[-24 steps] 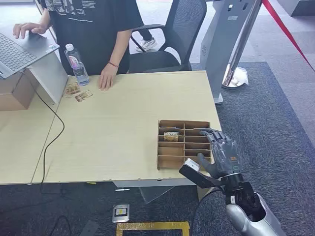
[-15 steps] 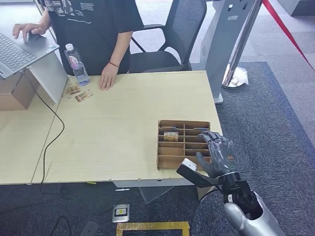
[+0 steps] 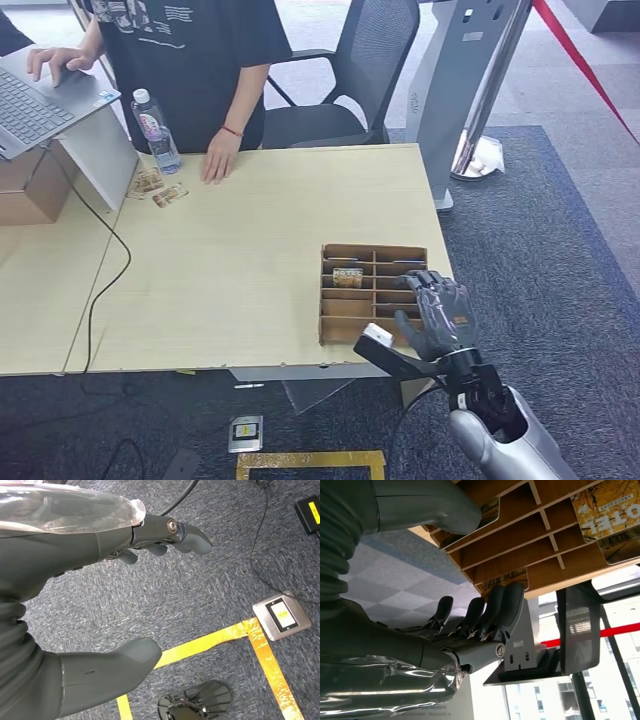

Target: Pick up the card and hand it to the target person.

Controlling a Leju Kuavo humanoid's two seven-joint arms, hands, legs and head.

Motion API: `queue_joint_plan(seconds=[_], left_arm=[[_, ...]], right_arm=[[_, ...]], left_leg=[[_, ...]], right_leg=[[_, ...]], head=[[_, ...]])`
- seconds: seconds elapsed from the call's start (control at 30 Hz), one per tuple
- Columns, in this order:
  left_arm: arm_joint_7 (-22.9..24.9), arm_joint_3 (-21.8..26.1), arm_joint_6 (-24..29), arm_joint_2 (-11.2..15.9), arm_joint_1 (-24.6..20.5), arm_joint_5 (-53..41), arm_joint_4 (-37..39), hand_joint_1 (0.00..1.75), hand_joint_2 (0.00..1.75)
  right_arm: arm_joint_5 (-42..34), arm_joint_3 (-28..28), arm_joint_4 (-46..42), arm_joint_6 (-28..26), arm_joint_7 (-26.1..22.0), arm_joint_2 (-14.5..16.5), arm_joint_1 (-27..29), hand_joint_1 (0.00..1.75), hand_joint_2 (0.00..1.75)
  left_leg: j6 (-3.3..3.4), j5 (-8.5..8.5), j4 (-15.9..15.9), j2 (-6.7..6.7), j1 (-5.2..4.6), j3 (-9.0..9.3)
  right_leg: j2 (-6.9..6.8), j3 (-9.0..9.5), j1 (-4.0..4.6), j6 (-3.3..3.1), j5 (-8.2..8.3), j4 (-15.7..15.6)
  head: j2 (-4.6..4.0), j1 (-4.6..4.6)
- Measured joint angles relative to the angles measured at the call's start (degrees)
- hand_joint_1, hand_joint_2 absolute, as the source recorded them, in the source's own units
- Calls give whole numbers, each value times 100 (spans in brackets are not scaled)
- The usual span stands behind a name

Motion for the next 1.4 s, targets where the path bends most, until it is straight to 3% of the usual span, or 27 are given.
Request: queue_joint_plan(seconds=[0.37, 0.87, 1.4], left_arm=[[10, 0, -16, 0, -7, -12, 1, 0, 175], [13, -1, -18, 0, -16, -23, 1, 0, 175], [52, 0, -33, -2, -21, -38, 0, 0, 175]], right_arm=[[126, 75, 215, 56, 73, 0, -72, 85, 175], [266, 105, 551, 20, 130, 19, -344, 83, 175], [1088, 102, 813, 246, 602, 22, -434, 89, 175]], left_leg=[[0, 0, 0, 0, 0, 0], [0, 0, 0, 0, 0, 1], [0, 0, 0, 0, 0, 1]], right_leg=[[0, 0, 0, 0, 0, 0], [1, 0, 0, 0, 0, 0], [0, 0, 0, 0, 0, 0]], head=[[0, 0], [0, 0], [0, 0]])
